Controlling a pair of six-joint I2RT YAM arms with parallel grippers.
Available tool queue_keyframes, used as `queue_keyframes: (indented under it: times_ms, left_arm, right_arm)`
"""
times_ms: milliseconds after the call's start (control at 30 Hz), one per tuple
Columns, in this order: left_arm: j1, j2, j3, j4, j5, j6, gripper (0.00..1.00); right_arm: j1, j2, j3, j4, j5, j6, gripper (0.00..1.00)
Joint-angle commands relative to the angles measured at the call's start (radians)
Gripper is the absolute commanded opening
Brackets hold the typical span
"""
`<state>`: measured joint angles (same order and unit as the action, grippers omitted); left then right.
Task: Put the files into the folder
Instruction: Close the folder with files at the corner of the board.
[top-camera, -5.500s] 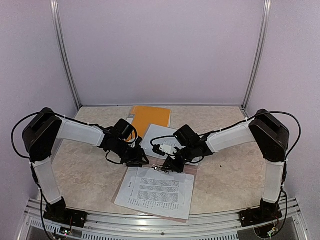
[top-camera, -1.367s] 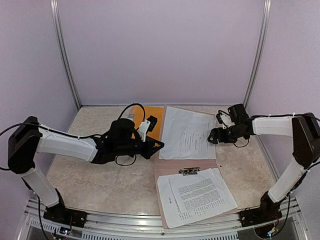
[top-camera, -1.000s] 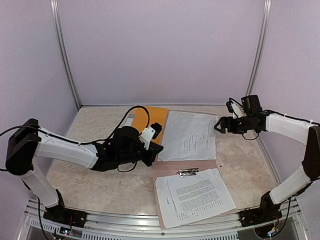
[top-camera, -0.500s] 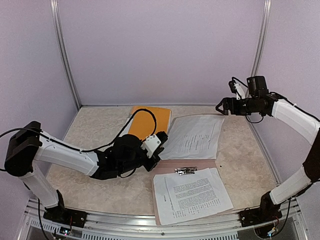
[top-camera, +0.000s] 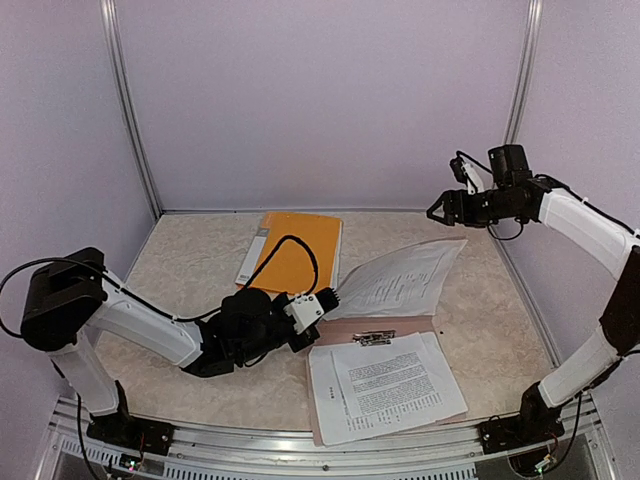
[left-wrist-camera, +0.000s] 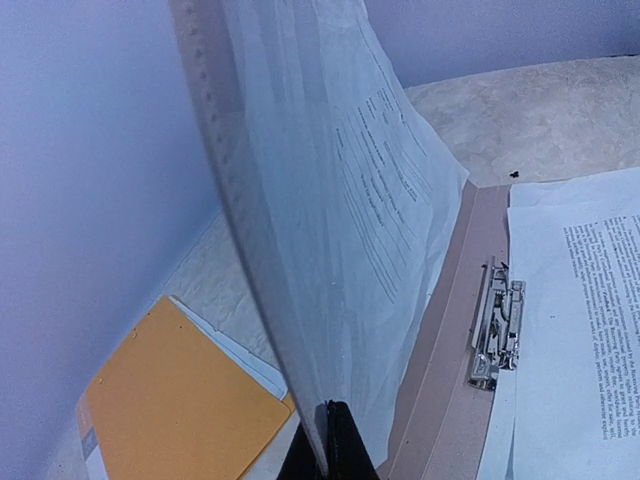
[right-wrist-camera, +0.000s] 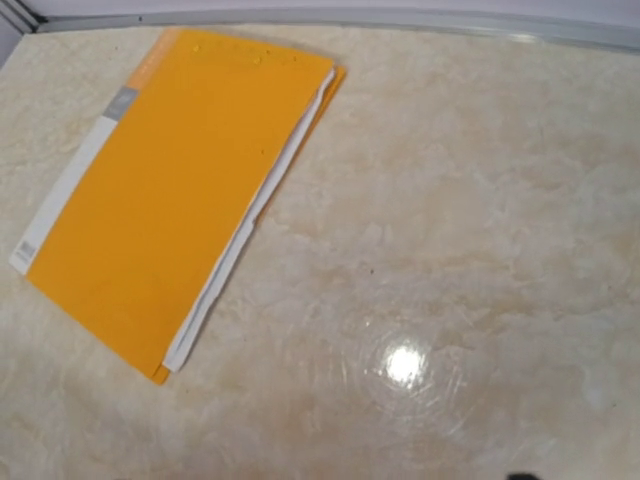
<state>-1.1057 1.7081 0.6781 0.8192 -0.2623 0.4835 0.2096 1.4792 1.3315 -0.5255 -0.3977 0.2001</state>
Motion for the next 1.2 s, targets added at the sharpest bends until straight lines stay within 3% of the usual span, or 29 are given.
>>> queue_keyframes:
  times_ms: [0,267,333,500,633,900,1000,1167]
  left_arm:
    - [-0.008,0.04,-0.023,0.111,-0.021,0.093,0.0]
    - [-0.01,0.089,-0.023,0.153,-0.049,0.105,0.0]
    - [-0.01,0.096,-0.023,0.152,-0.054,0.103,0.08]
    - [-0.015,0.09,-0.039,0.115,-0.039,0.06,0.5]
    - [-0.032,0.064,-0.038,0.023,-0.031,0.012,0.73]
    - [-0.049,-0.065,-0.037,-0.209,-0.003,-0.135,0.92]
    - [-0.056,-0.15,-0.012,-0.38,0.028,-0.221,0.99]
    - [-0.102,-0.276,0.05,-0.706,0.075,-0.339,0.99]
  right_arm:
    - [0.042,0.039,0.017,-0.087,-0.007,-0.019,0.74]
    - [0.112,-0.011,-0.018,-0.206,0.044,-0.048,0.54]
    - [0.123,-0.038,-0.032,-0.233,0.065,-0.051,0.5]
    - [0.135,-0.09,-0.068,-0.277,0.077,-0.052,0.45]
    - [0.155,-0.12,-0.11,-0.287,0.078,-0.041,0.41]
    - [0.207,-0.19,-0.2,-0.279,0.077,0.003,0.37]
    - [0.226,-0.209,-0.222,-0.287,0.091,0.018,0.37]
    - [0.259,-0.219,-0.246,-0.283,0.112,0.038,0.36]
